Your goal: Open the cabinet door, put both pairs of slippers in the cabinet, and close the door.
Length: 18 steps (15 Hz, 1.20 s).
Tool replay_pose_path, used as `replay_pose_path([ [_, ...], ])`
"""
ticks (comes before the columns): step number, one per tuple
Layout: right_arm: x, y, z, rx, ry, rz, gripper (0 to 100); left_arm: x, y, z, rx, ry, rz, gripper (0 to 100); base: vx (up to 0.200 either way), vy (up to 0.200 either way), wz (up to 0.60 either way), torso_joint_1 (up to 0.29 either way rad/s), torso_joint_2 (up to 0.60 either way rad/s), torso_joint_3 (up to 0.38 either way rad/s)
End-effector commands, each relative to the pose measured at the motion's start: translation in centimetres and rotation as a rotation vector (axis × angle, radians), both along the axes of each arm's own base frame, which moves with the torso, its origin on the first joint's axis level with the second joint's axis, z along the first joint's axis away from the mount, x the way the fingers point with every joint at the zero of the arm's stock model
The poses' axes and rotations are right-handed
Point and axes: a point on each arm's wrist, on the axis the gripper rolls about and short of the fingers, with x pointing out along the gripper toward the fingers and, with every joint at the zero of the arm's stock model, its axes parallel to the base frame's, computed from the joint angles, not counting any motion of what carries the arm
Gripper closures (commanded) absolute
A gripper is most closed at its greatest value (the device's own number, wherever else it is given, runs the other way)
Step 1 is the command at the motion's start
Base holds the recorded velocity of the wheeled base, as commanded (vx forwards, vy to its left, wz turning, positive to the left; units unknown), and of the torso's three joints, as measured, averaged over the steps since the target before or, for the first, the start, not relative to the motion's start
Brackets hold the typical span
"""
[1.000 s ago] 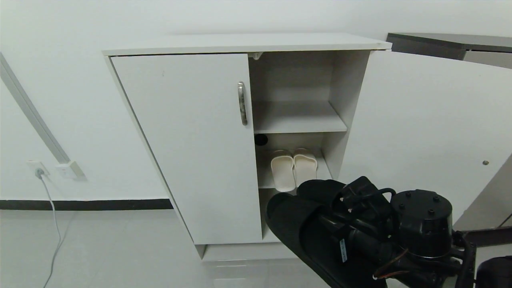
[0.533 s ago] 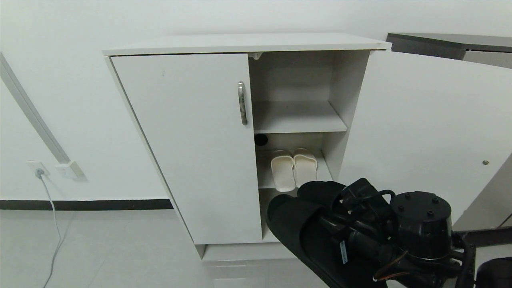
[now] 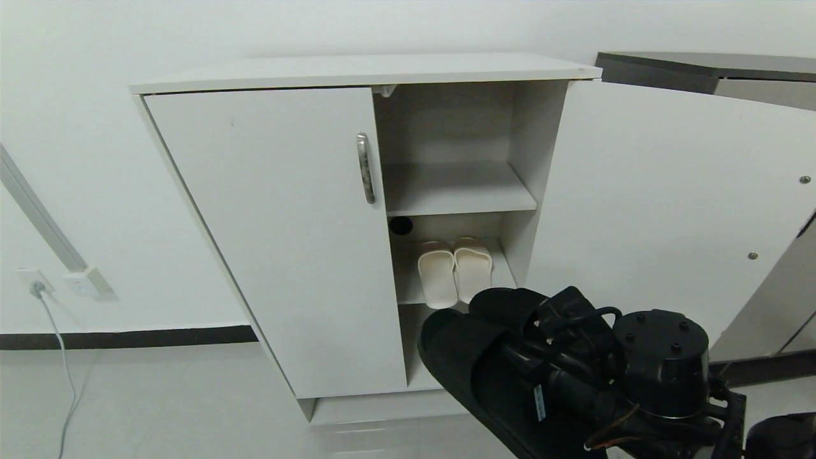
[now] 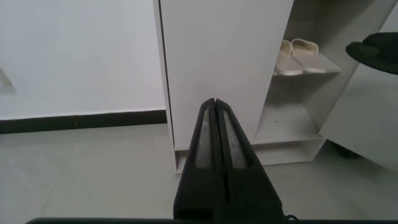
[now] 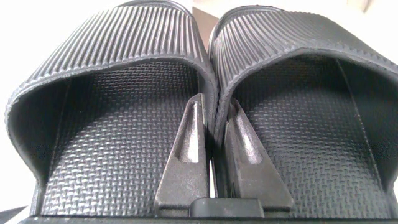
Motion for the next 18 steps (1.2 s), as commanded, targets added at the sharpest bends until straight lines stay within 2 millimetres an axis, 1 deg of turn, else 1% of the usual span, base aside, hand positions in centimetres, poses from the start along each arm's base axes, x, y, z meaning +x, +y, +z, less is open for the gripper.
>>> replay_pose_path([
  [1,0.5,1.8,-0.9,0.001,-0.017,-0.022,100,0.0,0.0,0.0,-0.001,0.000,0.000,100,0.000,0.000,0.00,0.000,0.00,0.000],
  [2,1.2,3.9,-1.3,-0.008,-0.050,-0.141,100,0.0,0.0,0.0,-0.001,0.002,0.000,100,0.000,0.000,0.00,0.000,0.00,0.000],
  [3,1.6,5.5,-1.3,0.009,-0.071,-0.199,100,0.0,0.0,0.0,-0.001,0.000,0.000,100,0.000,0.000,0.00,0.000,0.00,0.000],
  [5,2.1,7.3,-1.3,0.010,-0.047,-0.277,100,0.0,0.0,0.0,-0.001,0.000,0.000,100,0.000,0.000,0.00,0.000,0.00,0.000],
  [8,3.5,8.9,1.0,0.023,-0.003,-0.454,100,0.0,0.0,0.0,0.001,0.000,0.000,100,0.000,0.000,0.00,0.000,0.00,0.000],
  [9,3.8,9.4,2.0,0.037,-0.003,-0.487,100,0.0,0.0,0.0,0.001,0.002,0.000,100,0.000,0.000,0.00,0.000,0.00,0.000],
  [10,4.0,9.6,2.6,0.040,-0.007,-0.500,100,0.0,0.0,0.0,0.001,0.002,0.000,100,0.000,0.000,0.00,0.000,0.00,0.000],
  [11,4.3,9.9,3.8,0.057,-0.024,-0.507,100,0.0,0.0,0.0,0.001,0.002,0.000,100,0.000,0.000,0.00,0.000,0.00,0.000],
  [14,5.0,10.0,6.3,0.076,-0.078,-0.509,100,0.0,0.0,0.0,-0.001,0.000,0.000,100,0.000,0.000,0.00,0.000,0.00,0.000],
  [16,6.0,9.6,7.7,0.081,-0.119,-0.557,100,0.0,0.0,0.0,-0.001,0.000,0.002,100,0.000,0.000,0.00,0.000,0.00,0.000],
  [18,6.5,9.4,8.3,0.089,-0.133,-0.567,100,0.0,0.0,0.0,-0.002,0.000,0.002,100,0.000,0.000,0.00,0.000,0.00,0.000],
])
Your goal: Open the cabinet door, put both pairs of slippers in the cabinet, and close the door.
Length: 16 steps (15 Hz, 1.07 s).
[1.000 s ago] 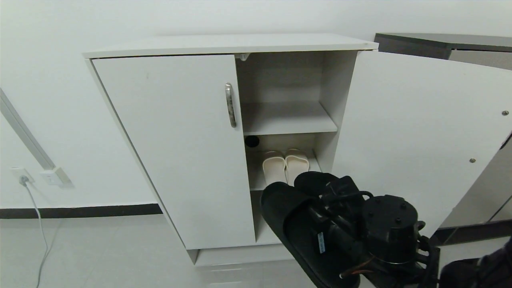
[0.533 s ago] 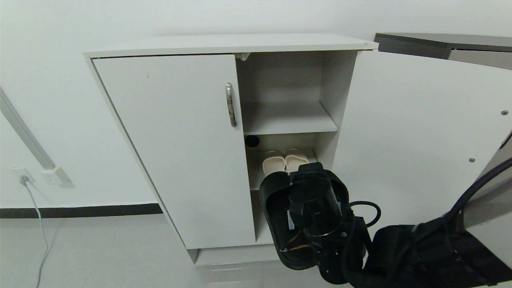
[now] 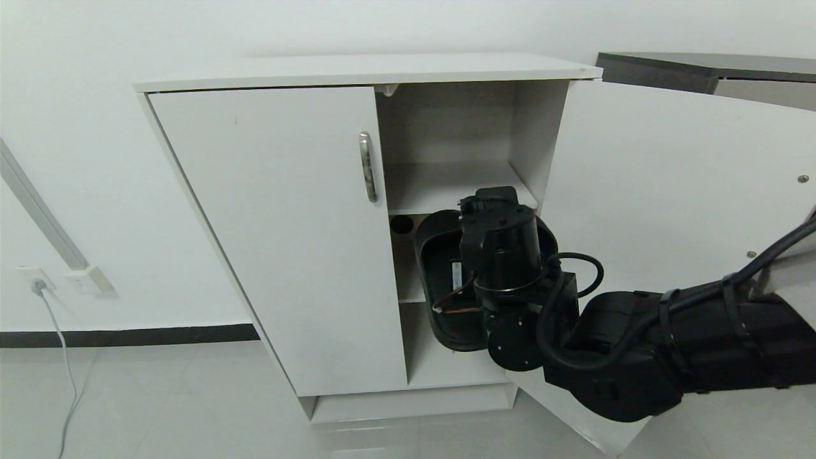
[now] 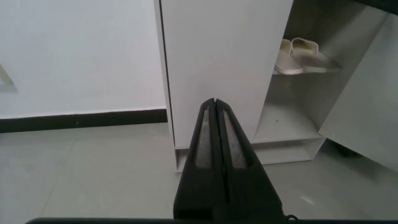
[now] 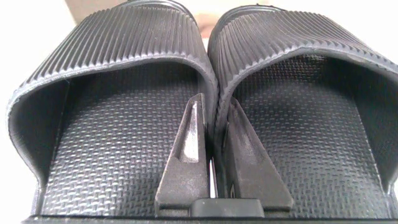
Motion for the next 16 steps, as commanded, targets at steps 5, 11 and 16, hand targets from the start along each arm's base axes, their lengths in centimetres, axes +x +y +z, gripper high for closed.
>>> replay_pose_path([
  [5,0.36,-0.36,1.03,0.022,-0.020,-0.009,100,0.01,0.00,-0.05,0.001,0.002,0.001,100,0.000,0.000,0.00,0.000,0.00,0.000],
  [11,0.40,-0.31,1.85,0.028,-0.035,-0.004,100,0.01,0.00,0.00,0.003,0.002,-0.001,100,0.067,0.000,0.00,0.000,0.00,0.001],
  [16,0.41,-0.29,1.76,0.024,-0.035,-0.004,100,0.01,0.00,0.00,0.003,0.002,-0.001,100,0.200,0.000,0.00,0.007,0.00,0.002],
])
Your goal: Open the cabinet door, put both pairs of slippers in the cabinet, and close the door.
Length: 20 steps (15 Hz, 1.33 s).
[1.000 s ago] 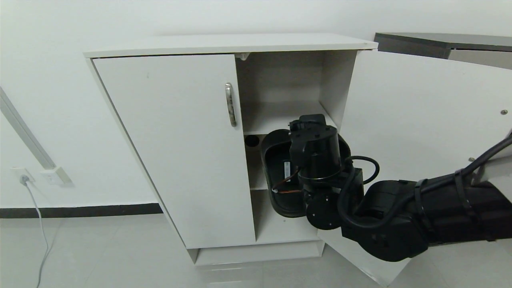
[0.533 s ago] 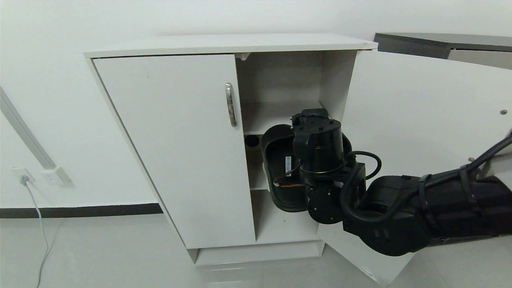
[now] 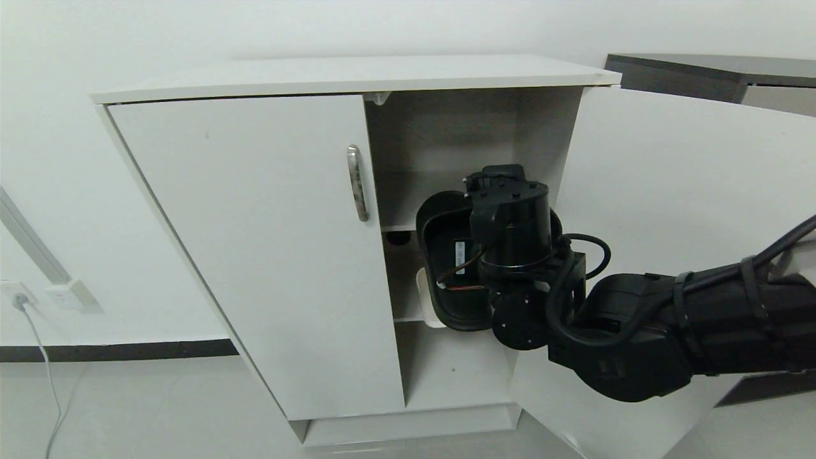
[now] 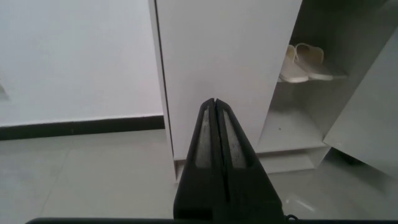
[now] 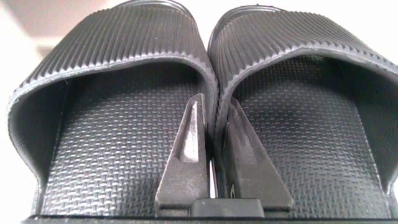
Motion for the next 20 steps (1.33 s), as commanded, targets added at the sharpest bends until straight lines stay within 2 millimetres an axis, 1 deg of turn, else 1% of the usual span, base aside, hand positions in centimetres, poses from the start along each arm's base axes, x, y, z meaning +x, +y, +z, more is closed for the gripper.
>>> replay_pose_path([
  [1,-0.1,-0.1,0.1,0.002,-0.001,0.000,100,0.0,0.0,0.0,0.000,0.000,0.000,100,0.200,0.000,0.00,-0.002,0.00,0.002],
  [7,-0.2,-0.2,0.4,0.006,-0.004,0.000,100,0.0,0.0,0.0,-0.002,0.000,0.002,100,0.200,0.000,0.00,0.004,0.00,0.002],
  [9,-0.1,-0.1,0.2,0.002,-0.002,0.002,100,0.0,0.0,0.0,-0.002,0.000,0.002,100,0.000,0.000,0.00,0.000,0.00,0.000],
  [12,1.3,0.3,-0.1,0.001,-0.004,0.000,100,0.0,0.0,0.0,-0.003,0.000,0.002,100,0.000,0.000,0.00,0.000,0.00,0.000],
  [16,3.8,-0.1,0.2,-0.007,-0.002,-0.016,100,0.0,0.0,0.0,-0.003,0.000,0.002,100,0.000,0.000,0.00,0.000,0.00,0.000],
  [20,4.9,0.4,1.3,0.001,-0.001,-0.009,100,0.0,0.0,0.0,-0.005,0.002,0.002,100,0.000,0.000,0.00,0.000,0.00,0.000],
])
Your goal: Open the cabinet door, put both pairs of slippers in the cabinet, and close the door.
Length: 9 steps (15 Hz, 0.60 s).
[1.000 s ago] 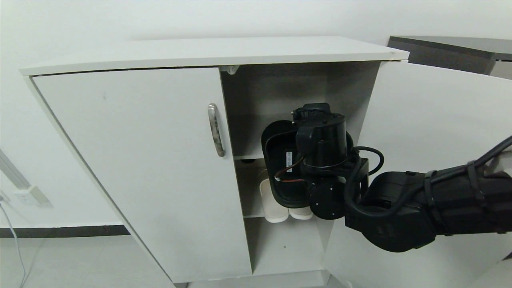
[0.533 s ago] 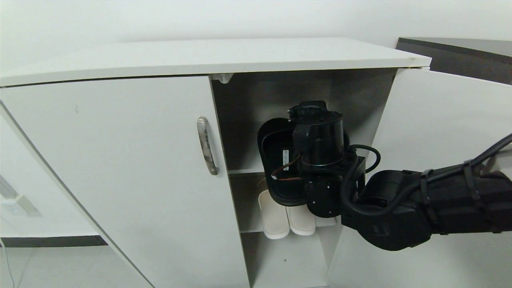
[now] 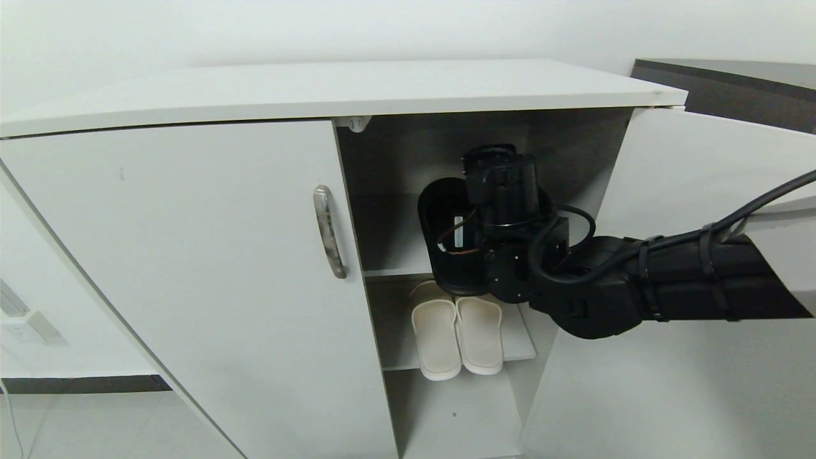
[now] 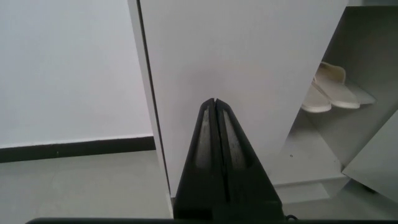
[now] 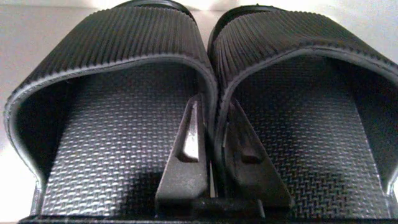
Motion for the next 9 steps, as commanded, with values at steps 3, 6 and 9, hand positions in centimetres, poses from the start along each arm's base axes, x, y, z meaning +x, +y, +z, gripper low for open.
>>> replay_pose_path([
  [3,1.0,1.0,-0.5,0.003,0.013,0.023,100,0.0,0.0,0.0,-0.001,0.000,0.001,100,0.000,0.000,0.00,0.000,0.00,0.000],
  [6,1.7,1.6,-0.7,0.001,0.027,0.037,100,0.0,0.0,0.0,-0.001,0.000,0.001,100,0.000,0.000,0.00,0.000,0.00,0.000],
  [9,2.4,2.3,-0.6,0.002,0.027,0.036,100,0.0,0.0,0.0,-0.001,0.002,0.007,100,0.000,0.000,0.00,0.000,0.00,0.000],
])
